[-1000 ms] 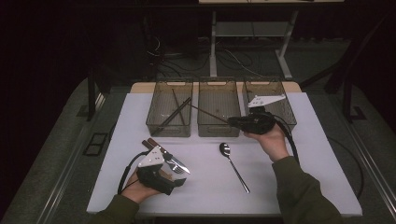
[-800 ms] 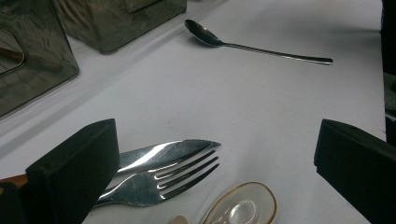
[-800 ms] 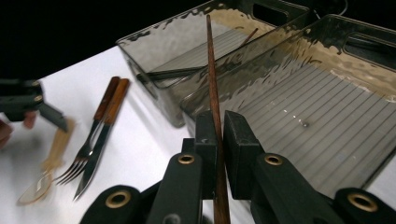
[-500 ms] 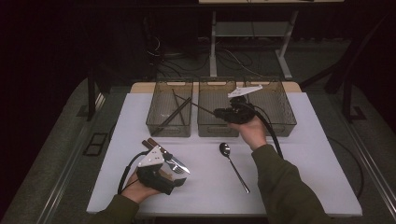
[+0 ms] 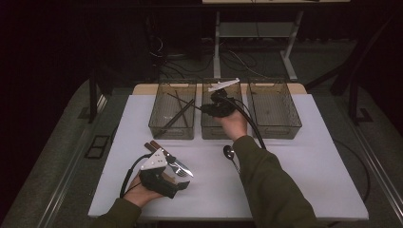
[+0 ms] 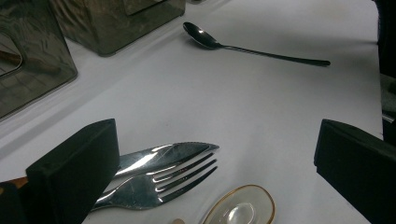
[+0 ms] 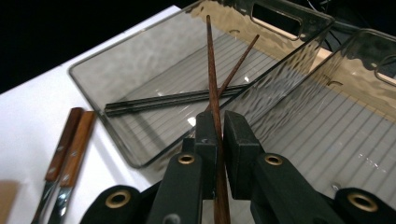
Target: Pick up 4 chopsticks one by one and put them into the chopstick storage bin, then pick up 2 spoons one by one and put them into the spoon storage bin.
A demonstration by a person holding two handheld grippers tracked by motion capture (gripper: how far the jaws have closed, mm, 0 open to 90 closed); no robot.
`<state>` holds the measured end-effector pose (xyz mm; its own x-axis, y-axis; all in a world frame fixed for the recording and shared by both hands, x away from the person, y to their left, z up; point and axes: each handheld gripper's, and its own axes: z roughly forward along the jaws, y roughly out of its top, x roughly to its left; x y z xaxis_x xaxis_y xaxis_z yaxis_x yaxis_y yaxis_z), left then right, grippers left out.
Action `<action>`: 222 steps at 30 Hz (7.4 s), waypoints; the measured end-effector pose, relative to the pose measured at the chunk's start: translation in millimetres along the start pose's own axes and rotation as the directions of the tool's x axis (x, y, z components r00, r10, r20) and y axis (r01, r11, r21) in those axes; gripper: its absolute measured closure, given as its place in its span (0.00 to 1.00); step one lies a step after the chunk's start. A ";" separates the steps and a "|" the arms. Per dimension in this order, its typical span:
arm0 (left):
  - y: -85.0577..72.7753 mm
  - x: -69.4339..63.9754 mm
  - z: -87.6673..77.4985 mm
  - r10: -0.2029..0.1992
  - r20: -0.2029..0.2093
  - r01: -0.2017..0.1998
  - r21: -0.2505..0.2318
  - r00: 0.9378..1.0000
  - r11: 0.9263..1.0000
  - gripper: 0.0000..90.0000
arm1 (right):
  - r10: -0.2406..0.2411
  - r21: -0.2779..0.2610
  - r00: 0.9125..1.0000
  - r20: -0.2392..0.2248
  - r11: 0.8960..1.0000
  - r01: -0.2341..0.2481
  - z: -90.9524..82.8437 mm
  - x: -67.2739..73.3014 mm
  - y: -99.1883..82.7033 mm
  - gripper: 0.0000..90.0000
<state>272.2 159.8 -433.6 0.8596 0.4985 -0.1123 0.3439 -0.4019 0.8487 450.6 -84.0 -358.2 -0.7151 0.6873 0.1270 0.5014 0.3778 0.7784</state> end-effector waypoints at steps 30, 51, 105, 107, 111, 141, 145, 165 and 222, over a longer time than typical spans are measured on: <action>1.8 -0.7 0.2 0.007 0.020 -0.007 -0.009 1.000 1.000 0.00 | 0.030 0.094 0.993 0.118 0.995 -0.041 81.4 20.0 39.3 0.93; 1.7 -1.0 0.1 0.011 0.015 -0.011 -0.008 1.000 1.000 0.00 | -0.020 0.015 0.998 -0.054 1.000 0.021 43.4 26.0 30.7 0.46; -0.1 -0.2 -1.0 -0.002 -0.017 0.002 -0.002 1.000 1.000 0.00 | 0.017 -0.082 0.990 -0.137 0.996 -0.028 -100.3 -18.7 -113.5 0.35; 0.0 -0.1 -1.4 0.000 -0.017 0.000 -0.001 1.000 1.000 0.00 | 0.015 -0.075 0.991 -0.134 0.997 -0.025 -101.6 -19.5 -117.8 0.35; -0.2 -0.3 -1.6 0.000 -0.018 0.000 -0.004 1.000 1.000 0.00 | 0.019 -0.063 0.991 -0.129 0.998 -0.027 -104.4 -21.7 -126.0 0.35; -0.1 -1.1 -1.7 0.003 -0.024 -0.003 0.007 1.000 1.000 0.00 | -0.042 0.111 0.983 -0.181 0.992 0.063 -98.3 12.1 -168.4 0.94; -0.2 -1.2 -1.5 0.004 -0.022 -0.004 0.007 1.000 1.000 0.00 | -0.065 0.157 0.982 -0.176 0.983 0.093 -91.6 18.6 -171.7 0.98; -0.3 -1.4 -0.5 0.005 -0.022 -0.005 0.009 1.000 1.000 0.00 | -0.054 0.164 0.997 -0.046 0.985 0.061 -69.5 1.9 -155.6 1.00; -0.6 -1.6 -1.9 0.007 -0.017 -0.007 0.011 1.000 1.000 0.00 | -0.054 0.146 0.980 -0.194 0.986 0.083 -12.6 14.4 -132.7 1.00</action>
<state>269.9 160.7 -433.0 0.8554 0.5087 -0.0975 0.3421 -0.4136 0.8437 367.7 -132.1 -451.9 -0.8219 0.5327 0.2017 0.5059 0.5199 0.6883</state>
